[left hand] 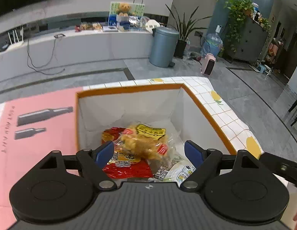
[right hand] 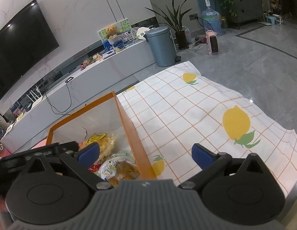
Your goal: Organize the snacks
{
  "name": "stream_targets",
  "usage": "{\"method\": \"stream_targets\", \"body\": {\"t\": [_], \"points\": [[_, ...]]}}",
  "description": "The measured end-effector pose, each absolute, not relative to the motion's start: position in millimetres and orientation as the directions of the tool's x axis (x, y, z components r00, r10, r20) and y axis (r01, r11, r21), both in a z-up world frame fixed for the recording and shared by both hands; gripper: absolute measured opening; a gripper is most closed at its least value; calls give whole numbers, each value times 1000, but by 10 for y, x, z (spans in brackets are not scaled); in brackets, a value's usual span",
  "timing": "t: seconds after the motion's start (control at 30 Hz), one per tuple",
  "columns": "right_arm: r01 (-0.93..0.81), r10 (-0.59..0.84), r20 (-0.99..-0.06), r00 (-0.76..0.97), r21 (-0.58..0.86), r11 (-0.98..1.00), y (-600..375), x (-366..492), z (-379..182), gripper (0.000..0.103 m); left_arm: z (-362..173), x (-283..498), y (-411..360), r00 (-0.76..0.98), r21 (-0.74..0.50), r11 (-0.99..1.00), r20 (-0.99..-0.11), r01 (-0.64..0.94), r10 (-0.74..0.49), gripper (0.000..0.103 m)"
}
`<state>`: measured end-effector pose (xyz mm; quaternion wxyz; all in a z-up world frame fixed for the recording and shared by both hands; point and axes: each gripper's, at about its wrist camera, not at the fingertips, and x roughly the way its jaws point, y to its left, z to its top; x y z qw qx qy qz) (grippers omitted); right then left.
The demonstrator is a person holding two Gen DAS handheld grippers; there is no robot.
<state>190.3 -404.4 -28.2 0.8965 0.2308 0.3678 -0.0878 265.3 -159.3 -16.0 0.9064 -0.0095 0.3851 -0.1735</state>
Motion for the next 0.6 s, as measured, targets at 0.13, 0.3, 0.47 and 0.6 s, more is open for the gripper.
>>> {"method": "stream_targets", "body": {"t": [0.13,0.3,0.47,0.6], "points": [[298,20,-701,713,329,896,-3966,1895,-273,100,105,2326,-1517,730,-61,958,-634,282,-255,98],[191,43,-668,743,273,943,-3740,1756,-165,100,373,1809,-1465,798,68,965,-579,253,-168,98],[184,74,-680,729,299,937,-3577,1398,-2,100,526,1424,-1380,774,34,978,-617,204,-140,98],[151,119,-686,718,320,935,-3449,978,263,100,597,1244,-1376,729,5,984,-673,176,-127,98]]}}
